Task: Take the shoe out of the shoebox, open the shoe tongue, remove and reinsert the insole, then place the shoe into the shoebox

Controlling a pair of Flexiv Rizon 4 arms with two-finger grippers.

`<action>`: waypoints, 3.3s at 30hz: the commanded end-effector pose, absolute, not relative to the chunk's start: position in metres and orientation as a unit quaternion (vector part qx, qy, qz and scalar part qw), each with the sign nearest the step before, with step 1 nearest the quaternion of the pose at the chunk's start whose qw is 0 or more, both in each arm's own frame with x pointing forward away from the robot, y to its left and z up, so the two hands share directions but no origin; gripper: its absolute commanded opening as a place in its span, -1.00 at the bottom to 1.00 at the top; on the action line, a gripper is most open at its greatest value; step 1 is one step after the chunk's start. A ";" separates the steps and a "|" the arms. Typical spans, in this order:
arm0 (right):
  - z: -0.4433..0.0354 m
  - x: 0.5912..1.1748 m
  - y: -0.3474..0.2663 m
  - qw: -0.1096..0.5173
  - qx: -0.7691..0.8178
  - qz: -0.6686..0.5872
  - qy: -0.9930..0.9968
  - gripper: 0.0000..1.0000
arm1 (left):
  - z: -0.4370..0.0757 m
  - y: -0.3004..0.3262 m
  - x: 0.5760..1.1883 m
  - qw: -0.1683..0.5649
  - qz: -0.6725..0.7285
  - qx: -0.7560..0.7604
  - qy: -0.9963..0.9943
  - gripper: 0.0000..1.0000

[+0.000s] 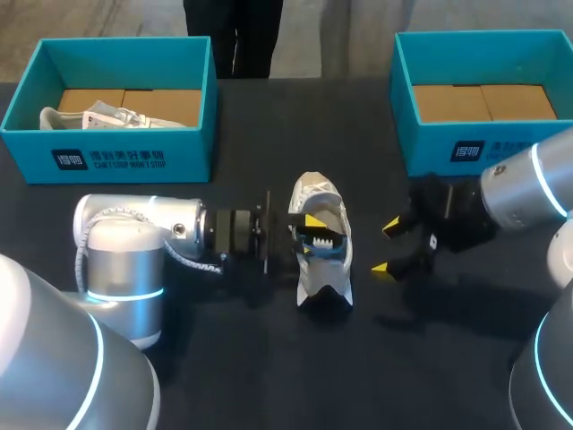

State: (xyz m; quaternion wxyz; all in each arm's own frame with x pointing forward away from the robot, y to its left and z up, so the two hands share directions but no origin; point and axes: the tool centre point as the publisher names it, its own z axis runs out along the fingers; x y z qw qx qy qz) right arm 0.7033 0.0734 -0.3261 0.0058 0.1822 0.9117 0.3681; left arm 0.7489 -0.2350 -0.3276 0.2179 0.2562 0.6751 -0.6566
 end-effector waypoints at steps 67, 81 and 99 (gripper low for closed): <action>-0.337 0.700 0.075 0.002 0.185 0.372 0.910 1.00 | -0.311 -0.236 0.726 0.206 -0.632 0.296 0.686 0.00; -0.331 0.700 0.071 0.010 0.187 0.372 0.909 1.00 | -0.334 -0.239 0.736 0.187 -0.631 0.292 0.694 -1.00; -0.331 0.699 0.070 0.014 0.191 0.371 0.909 1.00 | -0.351 -0.233 0.753 0.197 -0.619 0.281 0.706 -0.07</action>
